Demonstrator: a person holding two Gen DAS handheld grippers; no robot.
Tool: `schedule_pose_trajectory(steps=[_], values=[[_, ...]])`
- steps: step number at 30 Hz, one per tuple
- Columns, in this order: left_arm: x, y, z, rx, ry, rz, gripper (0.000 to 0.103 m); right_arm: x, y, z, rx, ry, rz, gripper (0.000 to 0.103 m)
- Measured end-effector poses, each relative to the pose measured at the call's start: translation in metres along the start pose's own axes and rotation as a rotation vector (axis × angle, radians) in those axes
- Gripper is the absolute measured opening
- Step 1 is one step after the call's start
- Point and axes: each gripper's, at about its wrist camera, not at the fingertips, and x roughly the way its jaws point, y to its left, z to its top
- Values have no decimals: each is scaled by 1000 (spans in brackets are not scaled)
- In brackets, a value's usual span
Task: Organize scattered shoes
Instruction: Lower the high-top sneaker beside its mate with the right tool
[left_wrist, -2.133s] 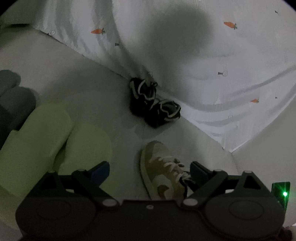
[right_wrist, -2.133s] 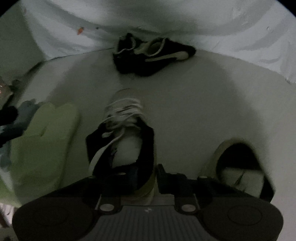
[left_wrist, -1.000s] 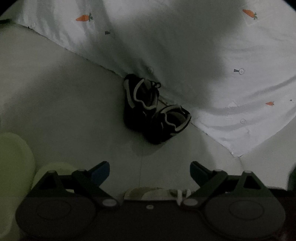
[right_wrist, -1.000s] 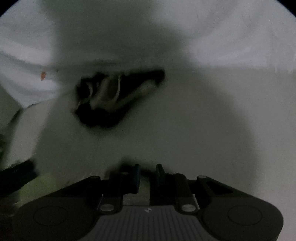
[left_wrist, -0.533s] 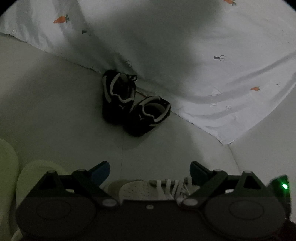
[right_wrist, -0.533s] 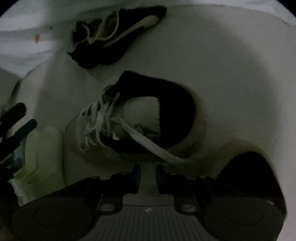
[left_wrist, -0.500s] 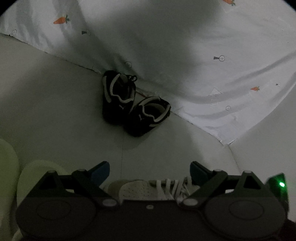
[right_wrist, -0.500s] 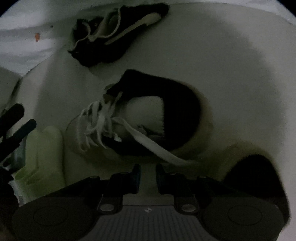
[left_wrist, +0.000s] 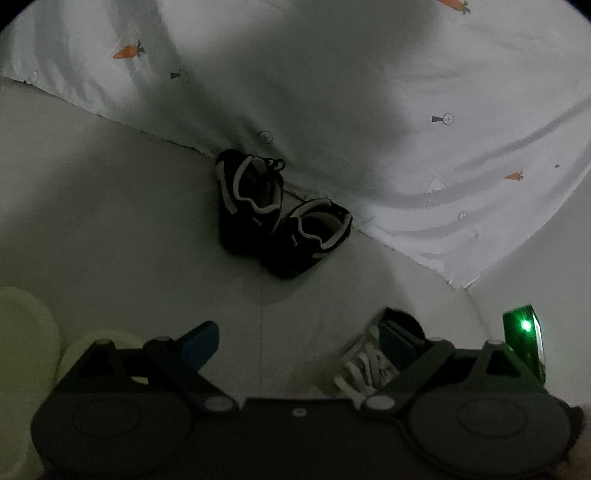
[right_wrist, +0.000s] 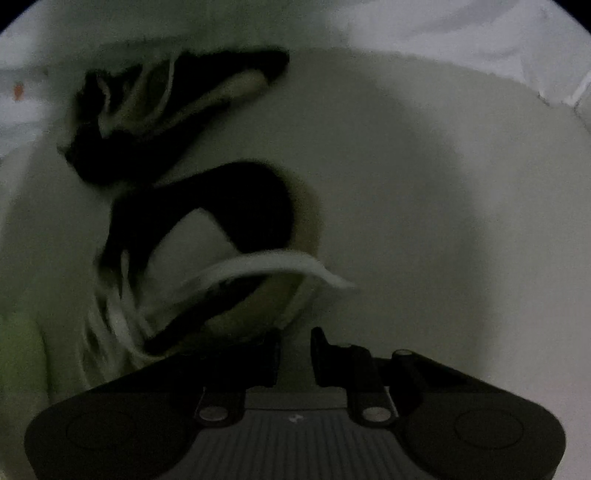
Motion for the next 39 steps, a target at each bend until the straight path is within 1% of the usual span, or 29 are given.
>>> schedule_pose_trajectory(steps=[2, 3, 4, 5, 6, 7, 8, 9, 10, 11, 13, 15, 17, 19, 21, 22, 24, 26, 27, 29, 31, 33, 36, 39], values=[[3, 0, 0, -7, 5, -2, 94, 3, -4, 9, 15, -28, 34, 20], [6, 0, 1, -11, 11, -4, 94, -2, -6, 10, 30, -53, 36, 21], [6, 0, 1, -11, 13, -5, 94, -6, -9, 11, 44, -75, 37, 24], [6, -1, 1, -5, 11, -5, 94, -7, -10, 10, 48, -87, 37, 30], [6, -2, 2, 0, 9, -5, 94, -15, -12, 11, 60, -129, 35, 35], [6, -2, 2, -1, 7, -3, 94, -22, -14, 11, 73, -172, 32, 45], [6, -2, 1, -3, 6, -2, 94, -31, -15, 7, 88, -223, 17, 60], [7, 0, 1, -14, 7, 0, 94, -45, -15, -4, 104, -309, 3, 69], [8, 1, 1, -21, 9, 1, 94, -53, -14, -11, 99, -357, 19, 81], [9, 3, 0, -34, 12, -1, 94, -58, -11, -18, 86, -396, 51, 91], [11, 6, 0, -47, 17, -3, 94, -60, -1, -27, 37, -409, 137, 97], [13, 6, 1, -44, 21, -5, 94, -53, 17, -34, -34, -359, 175, 98], [13, 4, 2, -37, 21, -10, 94, -40, 36, -35, -102, -313, 161, 98], [12, 3, 3, -29, 19, -13, 94, -30, 50, -32, -133, -302, 131, 98], [11, 3, 2, -21, 14, -10, 94, -24, 58, -25, -147, -313, 87, 98], [10, 4, 2, -19, 13, -6, 94, -17, 64, -17, -154, -315, 39, 98], [9, 8, 0, -33, 14, 2, 94, -6, 69, -8, -174, -285, -17, 98], [9, 11, -1, -48, 12, 8, 94, 4, 69, -1, -180, -246, -44, 92], [8, 14, -1, -59, 11, 11, 94, 8, 66, 2, -170, -232, -33, 92], [7, 16, -1, -65, 3, 16, 94, 3, 62, -3, -164, -234, -23, 85], [4, 17, 0, -67, -7, 19, 94, -6, 57, -14, -160, -247, -15, 82], [1, 16, 1, -65, -18, 21, 94, -16, 54, -23, -155, -299, -10, 80], [-5, 11, 2, -50, -37, 14, 94, -36, 53, -33, -157, -394, -10, 80], [-14, 2, 1, -29, -56, 6, 94, -75, 48, -45, -171, -549, -20, 80]])
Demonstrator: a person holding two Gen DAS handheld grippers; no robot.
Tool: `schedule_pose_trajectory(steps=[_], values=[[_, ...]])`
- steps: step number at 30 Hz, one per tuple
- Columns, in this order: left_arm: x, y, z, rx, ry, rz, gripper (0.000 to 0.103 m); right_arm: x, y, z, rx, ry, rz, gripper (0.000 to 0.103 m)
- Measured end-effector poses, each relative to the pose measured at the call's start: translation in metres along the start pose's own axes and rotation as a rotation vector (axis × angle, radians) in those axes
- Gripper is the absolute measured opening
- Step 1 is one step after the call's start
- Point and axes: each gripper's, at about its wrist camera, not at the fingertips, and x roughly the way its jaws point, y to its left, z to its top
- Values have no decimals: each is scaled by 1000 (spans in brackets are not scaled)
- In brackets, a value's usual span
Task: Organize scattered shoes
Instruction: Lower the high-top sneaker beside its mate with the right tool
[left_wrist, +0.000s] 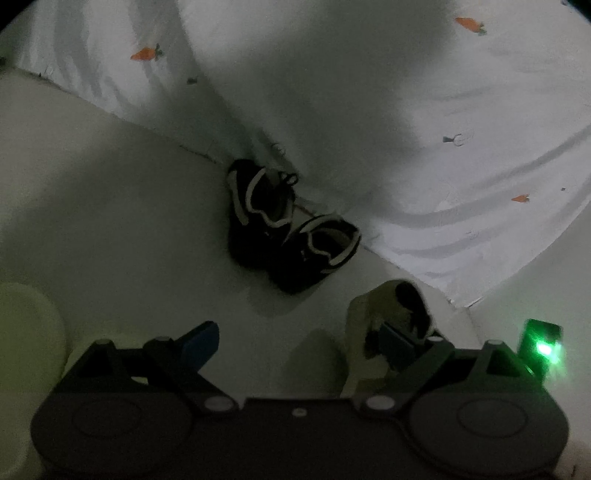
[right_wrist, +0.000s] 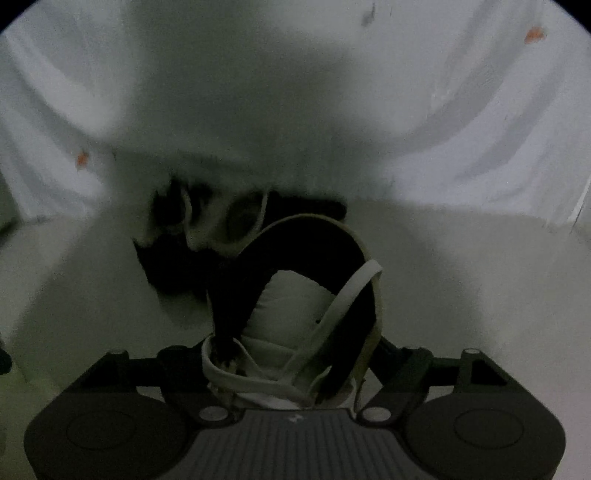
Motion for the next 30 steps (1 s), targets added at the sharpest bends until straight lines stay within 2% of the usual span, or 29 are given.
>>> schedule_pose_trajectory(steps=[2, 4, 7, 9, 11, 14, 18, 22, 26, 30], values=[[-8, -7, -2, 13, -14, -8, 94, -17, -4, 6, -8, -60, -13, 80], [-18, -16, -7, 27, -30, -17, 94, -52, -19, 19, -26, -174, -48, 80], [-30, -32, -19, 45, -43, -32, 94, -91, -45, 29, -54, -266, -103, 80], [-39, -45, -31, 59, -41, -42, 94, -114, -68, 30, -62, -300, -142, 80], [-43, -54, -41, 65, -34, -48, 94, -133, -94, 26, -68, -297, -175, 80], [-48, -70, -61, 75, -14, -52, 94, -148, -134, 11, -79, -230, -208, 80], [-55, -89, -87, 79, 5, -51, 94, -153, -174, -22, -67, -87, -226, 80], [-61, -102, -107, 74, 11, -36, 94, -145, -199, -73, -65, 106, -192, 80], [-69, -112, -124, 58, 9, -8, 94, -128, -199, -107, -75, 223, -125, 80], [-79, -121, -139, 56, 13, 35, 94, -112, -182, -127, -128, 263, -78, 80]])
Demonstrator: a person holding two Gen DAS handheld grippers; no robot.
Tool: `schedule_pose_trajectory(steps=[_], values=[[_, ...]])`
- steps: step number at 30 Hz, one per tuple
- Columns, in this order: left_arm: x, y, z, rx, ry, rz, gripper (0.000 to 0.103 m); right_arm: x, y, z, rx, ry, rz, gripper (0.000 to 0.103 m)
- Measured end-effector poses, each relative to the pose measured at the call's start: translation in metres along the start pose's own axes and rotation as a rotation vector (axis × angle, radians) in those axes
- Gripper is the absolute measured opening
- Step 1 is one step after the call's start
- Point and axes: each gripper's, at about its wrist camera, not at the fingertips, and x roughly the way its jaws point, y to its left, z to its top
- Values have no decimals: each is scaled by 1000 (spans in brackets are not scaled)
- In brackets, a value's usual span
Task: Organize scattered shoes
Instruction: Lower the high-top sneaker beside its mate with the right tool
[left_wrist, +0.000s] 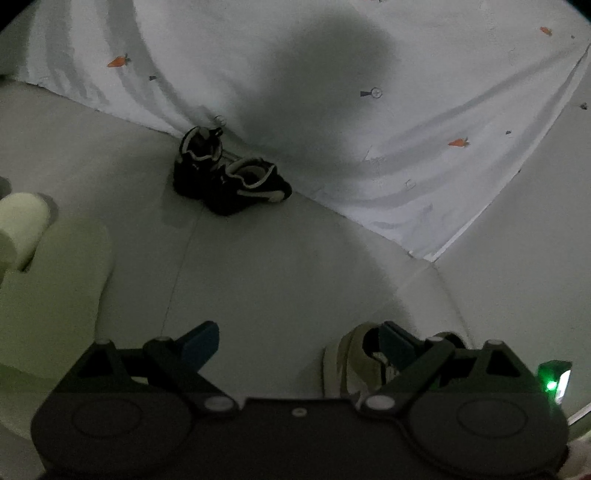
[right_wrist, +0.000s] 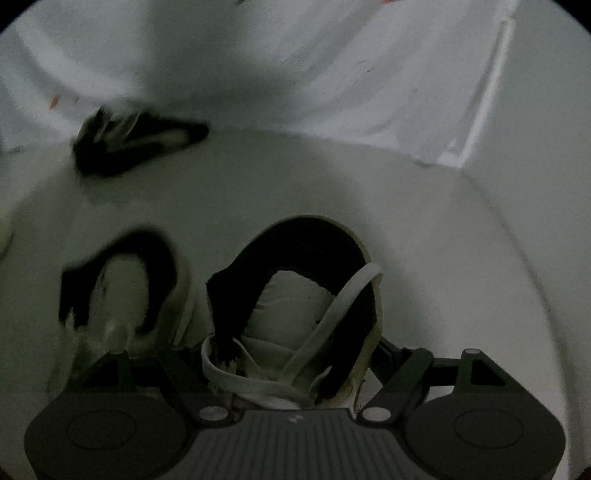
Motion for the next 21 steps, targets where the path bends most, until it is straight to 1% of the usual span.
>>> schedule_pose_trajectory(steps=[3, 5, 8, 12, 14, 16, 21], values=[[-6, -3, -8, -1, 11, 29, 94, 5, 3, 3, 9, 9, 24, 80], [-9, -2, -13, -2, 20, 42, 94, 11, 5, 10, 84, 33, 56, 80], [-15, 4, -18, -12, 29, 65, 94, 11, 14, 18, 99, 54, 40, 80], [-26, 21, -18, -46, 16, 84, 94, 16, 29, 28, 140, 80, 31, 80], [-31, 29, -16, -55, 8, 87, 94, 16, 44, 33, 174, 95, 29, 80], [-34, 38, -12, -61, 3, 86, 94, 19, 58, 39, 192, 99, 44, 80], [-42, 67, 3, -64, -1, 76, 94, 25, 101, 57, 150, 90, 70, 80]])
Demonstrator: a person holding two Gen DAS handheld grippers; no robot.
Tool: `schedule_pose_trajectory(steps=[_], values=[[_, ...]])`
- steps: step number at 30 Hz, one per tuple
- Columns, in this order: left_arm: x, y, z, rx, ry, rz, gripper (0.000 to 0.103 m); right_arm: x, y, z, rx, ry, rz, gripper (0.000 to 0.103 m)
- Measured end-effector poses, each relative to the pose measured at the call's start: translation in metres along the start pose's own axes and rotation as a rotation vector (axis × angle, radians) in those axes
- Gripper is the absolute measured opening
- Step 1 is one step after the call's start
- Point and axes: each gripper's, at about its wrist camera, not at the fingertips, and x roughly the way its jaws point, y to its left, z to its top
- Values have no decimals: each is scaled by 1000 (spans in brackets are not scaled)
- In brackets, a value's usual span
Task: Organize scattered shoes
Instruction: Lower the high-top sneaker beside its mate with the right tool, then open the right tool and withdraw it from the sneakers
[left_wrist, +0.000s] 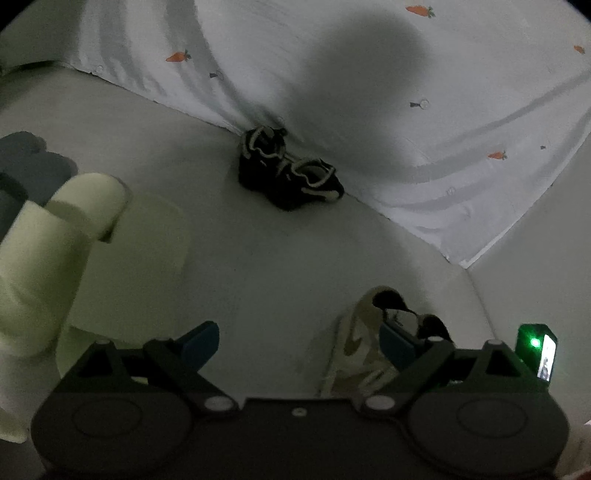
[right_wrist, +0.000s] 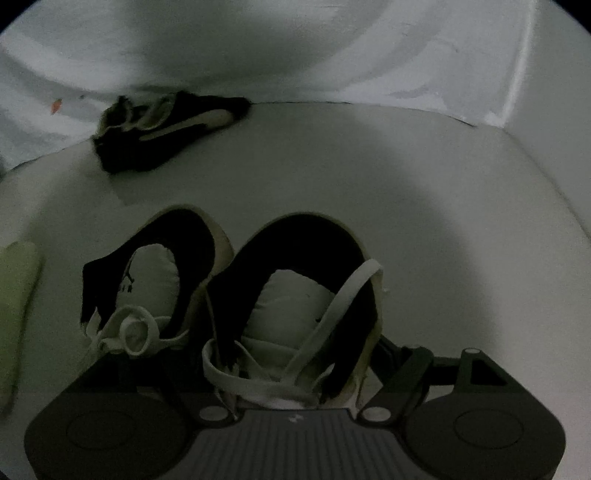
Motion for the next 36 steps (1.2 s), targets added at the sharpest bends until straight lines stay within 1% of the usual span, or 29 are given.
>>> schedule_pose_trajectory(steps=[4, 7, 10, 16, 21, 23, 27, 29, 32, 36], values=[[1, 20, 13, -2, -2, -11, 94, 10, 51, 12, -23, 9, 22, 80], [2, 36, 24, -2, -1, -21, 94, 16, 80, 20, -28, 17, 41, 80], [4, 53, 35, -2, -3, -36, 94, 20, 105, 25, -26, 29, 47, 80], [10, 75, 50, -1, 7, -62, 94, 29, 152, 33, -79, 27, 58, 80], [19, 86, 62, 17, 18, -89, 94, 33, 160, 37, -109, 27, 59, 80], [25, 89, 66, 17, 29, -101, 94, 35, 158, 39, -113, 32, 70, 84], [37, 83, 75, 42, 48, -137, 94, 37, 154, 41, -124, 45, 100, 86], [42, 76, 79, 63, 48, -150, 94, 32, 148, 46, -117, 70, 129, 86], [48, 68, 82, 83, 47, -165, 94, 17, 144, 52, -115, 52, 152, 87], [56, 58, 83, 85, 43, -175, 94, -4, 135, 61, -118, -33, 201, 88]])
